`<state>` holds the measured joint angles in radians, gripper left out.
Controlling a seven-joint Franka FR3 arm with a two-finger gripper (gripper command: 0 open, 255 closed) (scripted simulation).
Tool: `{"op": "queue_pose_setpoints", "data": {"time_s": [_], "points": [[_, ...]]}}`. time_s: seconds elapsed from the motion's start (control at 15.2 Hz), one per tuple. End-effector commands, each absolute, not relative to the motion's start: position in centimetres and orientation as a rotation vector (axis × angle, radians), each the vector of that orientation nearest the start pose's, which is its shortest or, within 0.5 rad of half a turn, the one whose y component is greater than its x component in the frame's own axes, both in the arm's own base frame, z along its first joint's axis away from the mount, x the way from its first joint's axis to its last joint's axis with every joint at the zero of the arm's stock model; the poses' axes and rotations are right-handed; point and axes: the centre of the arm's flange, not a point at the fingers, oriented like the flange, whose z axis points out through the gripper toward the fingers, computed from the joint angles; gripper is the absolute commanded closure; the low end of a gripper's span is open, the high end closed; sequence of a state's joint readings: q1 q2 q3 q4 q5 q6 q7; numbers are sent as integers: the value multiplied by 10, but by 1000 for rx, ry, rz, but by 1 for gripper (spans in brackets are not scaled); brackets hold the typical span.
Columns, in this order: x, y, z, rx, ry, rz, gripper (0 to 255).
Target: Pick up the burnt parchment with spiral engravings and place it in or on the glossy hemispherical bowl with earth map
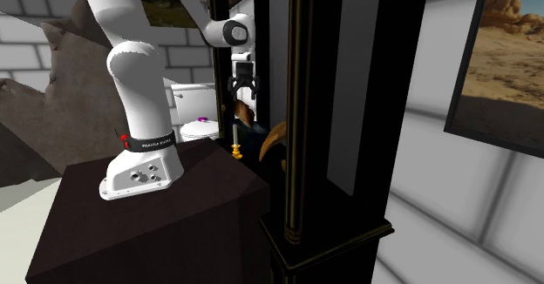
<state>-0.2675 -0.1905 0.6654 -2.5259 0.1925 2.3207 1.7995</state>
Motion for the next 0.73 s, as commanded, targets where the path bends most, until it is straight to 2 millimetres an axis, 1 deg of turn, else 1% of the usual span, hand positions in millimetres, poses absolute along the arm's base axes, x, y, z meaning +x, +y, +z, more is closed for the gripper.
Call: {"op": "queue_pose_setpoints", "data": {"time_s": [0.0,0.13,0.66], "points": [[408,171,345,-2270,2219,63,0],[409,171,369,-2270,2219,63,0],[409,171,369,-2270,2219,63,0]]}}
